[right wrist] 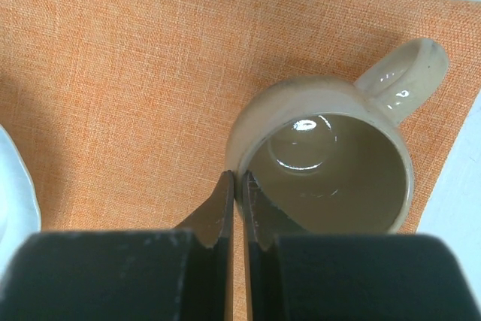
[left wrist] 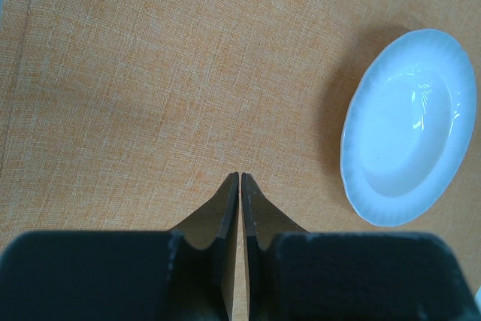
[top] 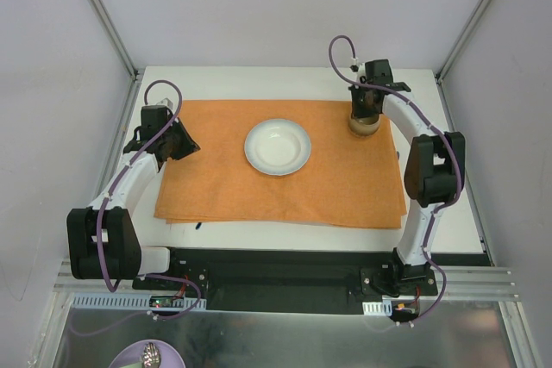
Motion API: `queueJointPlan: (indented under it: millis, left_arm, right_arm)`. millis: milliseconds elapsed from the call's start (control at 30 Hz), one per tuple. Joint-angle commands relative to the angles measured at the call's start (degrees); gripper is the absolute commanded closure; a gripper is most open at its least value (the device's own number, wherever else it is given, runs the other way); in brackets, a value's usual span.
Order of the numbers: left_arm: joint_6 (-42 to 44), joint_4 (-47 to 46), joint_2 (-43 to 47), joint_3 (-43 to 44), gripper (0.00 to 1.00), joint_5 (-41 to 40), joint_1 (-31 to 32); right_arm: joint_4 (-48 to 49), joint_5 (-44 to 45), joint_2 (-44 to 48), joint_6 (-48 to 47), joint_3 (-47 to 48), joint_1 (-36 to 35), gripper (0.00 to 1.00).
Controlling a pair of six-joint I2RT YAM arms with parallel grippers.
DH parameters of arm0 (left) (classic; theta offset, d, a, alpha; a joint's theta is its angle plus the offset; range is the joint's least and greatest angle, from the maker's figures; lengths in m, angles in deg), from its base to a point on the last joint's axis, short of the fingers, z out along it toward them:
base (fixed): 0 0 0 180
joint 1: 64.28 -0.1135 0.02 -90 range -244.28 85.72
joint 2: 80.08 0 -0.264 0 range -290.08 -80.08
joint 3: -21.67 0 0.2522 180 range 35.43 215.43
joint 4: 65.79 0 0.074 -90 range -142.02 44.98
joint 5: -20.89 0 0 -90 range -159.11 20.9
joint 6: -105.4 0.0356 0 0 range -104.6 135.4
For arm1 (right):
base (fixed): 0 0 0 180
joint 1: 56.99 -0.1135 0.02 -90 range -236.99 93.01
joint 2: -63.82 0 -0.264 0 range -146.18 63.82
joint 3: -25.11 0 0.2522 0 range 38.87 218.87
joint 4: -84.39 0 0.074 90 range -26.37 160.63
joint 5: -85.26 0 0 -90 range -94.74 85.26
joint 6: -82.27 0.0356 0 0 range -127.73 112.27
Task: Set the dinner table for one person
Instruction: Place the cup on the napkin.
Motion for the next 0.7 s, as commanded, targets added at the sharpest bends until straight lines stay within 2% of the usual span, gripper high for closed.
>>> queueJointPlan:
  millis: [0, 233, 333, 500, 600, 667]
  left_arm:
    - [-0.16, -0.04, 0.89, 0.48, 0.96, -0.58, -0.15]
    - [-0.24, -0.04, 0.89, 0.39, 0.96, -0.58, -0.23]
    - [-0.24, -0.04, 0.97, 0.3, 0.96, -0.58, -0.15]
    - [-0.24, -0.04, 1.41, 0.21, 0.96, -0.75, -0.15]
    - [-0.24, -0.04, 1.33, 0.21, 0.96, -0.58, -0.15]
    - [-0.24, -0.04, 1.33, 0.3, 0.96, -0.49, -0.15]
  right_arm:
    - [2.6, 1.18, 4.03, -1.53, 1.45, -0.53, 0.99]
    - [2.51, 1.53, 3.32, -1.36, 1.36, -0.62, 0.62]
    - [2.42, 1.62, 3.23, -1.27, 1.45, -0.62, 0.52]
    - [2.77, 2.49, 4.46, -0.65, 1.28, -0.62, 0.46]
    - [5.31, 3.46, 7.71, 0.22, -0.74, -0.7, 0.43]
    - [7.42, 7.14, 11.31, 1.01, -2.58, -0.62, 0.41]
